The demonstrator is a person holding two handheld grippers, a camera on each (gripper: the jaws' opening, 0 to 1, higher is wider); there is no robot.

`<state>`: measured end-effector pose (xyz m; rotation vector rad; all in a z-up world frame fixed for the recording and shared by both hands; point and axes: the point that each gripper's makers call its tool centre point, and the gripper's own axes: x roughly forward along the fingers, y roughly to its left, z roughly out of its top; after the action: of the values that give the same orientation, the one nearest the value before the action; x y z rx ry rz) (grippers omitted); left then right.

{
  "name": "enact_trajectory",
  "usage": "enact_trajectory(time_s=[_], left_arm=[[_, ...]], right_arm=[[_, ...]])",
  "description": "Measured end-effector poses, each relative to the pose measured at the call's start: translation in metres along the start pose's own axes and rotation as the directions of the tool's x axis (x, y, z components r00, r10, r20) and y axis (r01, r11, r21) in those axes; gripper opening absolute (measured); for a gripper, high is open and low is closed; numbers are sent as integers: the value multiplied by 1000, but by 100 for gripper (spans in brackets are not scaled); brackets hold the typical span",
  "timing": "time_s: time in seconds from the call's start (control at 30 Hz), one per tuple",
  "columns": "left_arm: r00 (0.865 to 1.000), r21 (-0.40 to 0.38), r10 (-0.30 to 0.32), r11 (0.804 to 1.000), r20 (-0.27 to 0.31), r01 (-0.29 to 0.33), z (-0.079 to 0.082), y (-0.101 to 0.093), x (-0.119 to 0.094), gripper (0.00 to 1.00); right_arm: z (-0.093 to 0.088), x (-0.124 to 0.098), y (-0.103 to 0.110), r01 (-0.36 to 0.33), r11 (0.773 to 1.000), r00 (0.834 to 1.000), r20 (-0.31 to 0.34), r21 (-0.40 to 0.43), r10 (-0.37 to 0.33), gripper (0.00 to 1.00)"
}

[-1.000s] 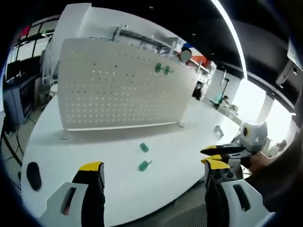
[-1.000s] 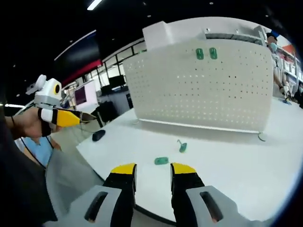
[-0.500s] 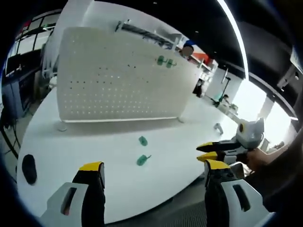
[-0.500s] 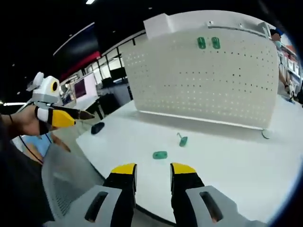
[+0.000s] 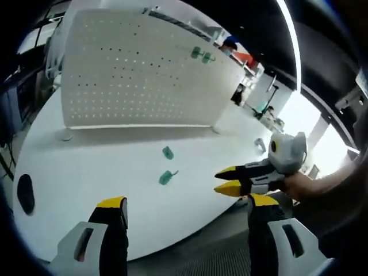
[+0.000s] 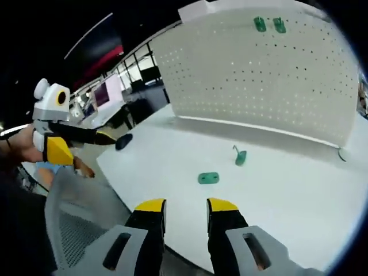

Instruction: Insert the hook assembly into the mounting plate slot until the hook locks in place.

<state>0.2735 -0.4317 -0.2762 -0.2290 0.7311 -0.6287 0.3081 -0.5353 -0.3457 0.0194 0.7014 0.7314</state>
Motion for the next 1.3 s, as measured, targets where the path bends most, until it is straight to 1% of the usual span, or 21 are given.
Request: enact_trajectory(time_s=[0.07, 0.1, 0.23, 0.43, 0.57, 0.63, 0.73, 0.83, 0.97, 1.0, 1.03, 1.1, 1.3], left_arm=[[1000, 1, 1, 1000, -3, -1, 0, 1, 0, 88], [1000, 1, 2, 1000, -4, -2, 0, 2, 0, 88], [1000, -6, 4, 1000, -5, -4, 0, 6, -2, 87], [1000, -17, 15, 1000, -4, -15, 0, 12, -2, 86], [1000, -17, 19, 1000, -1, -19, 2, 14, -1, 86], [1000, -22, 22, 1000, 2, -22, 3, 17, -1, 86], [1000, -29, 29, 999, 5, -29, 3, 20, -1, 86], [999, -33, 33, 999, 3, -33, 3, 23, -1, 86], [999, -39, 39, 999, 7, -38, 4, 25, 0, 86], [999, -40, 39, 998, 8, -39, 4, 25, 0, 86], [999, -40, 39, 998, 8, -38, 4, 25, 0, 86], [999, -39, 38, 999, 5, -38, 4, 25, 1, 86], [999, -45, 38, 998, 1, -38, 3, 28, 3, 85]], right_arm=[[-4, 12, 1, -20, 999, 999, -30, 26, 21, 27], [-2, 18, -1, -18, 999, 1000, -18, 39, 19, 27], [-1, 35, -4, -17, 999, 999, -33, 48, 19, 27], [2, 57, -14, 3, 997, 999, -51, 75, 0, 27], [0, 68, -20, 17, 994, 998, -70, 109, -9, 26], [0, 73, -20, 12, 990, 997, -77, 141, -1, 26], [1, 77, -22, 15, 989, 996, -85, 144, -2, 26], [3, 82, -23, 11, 982, 996, -90, 186, 6, 25], [5, 89, -28, 20, 978, 995, -98, 209, 1, 24], [7, 90, -29, 21, 969, 995, -95, 248, 3, 23], [8, 91, -29, 19, 963, 996, -92, 267, 6, 22], [10, 93, -34, 26, 959, 996, -92, 283, 0, 22], [17, 101, -39, 35, 961, 994, -105, 275, -6, 21]])
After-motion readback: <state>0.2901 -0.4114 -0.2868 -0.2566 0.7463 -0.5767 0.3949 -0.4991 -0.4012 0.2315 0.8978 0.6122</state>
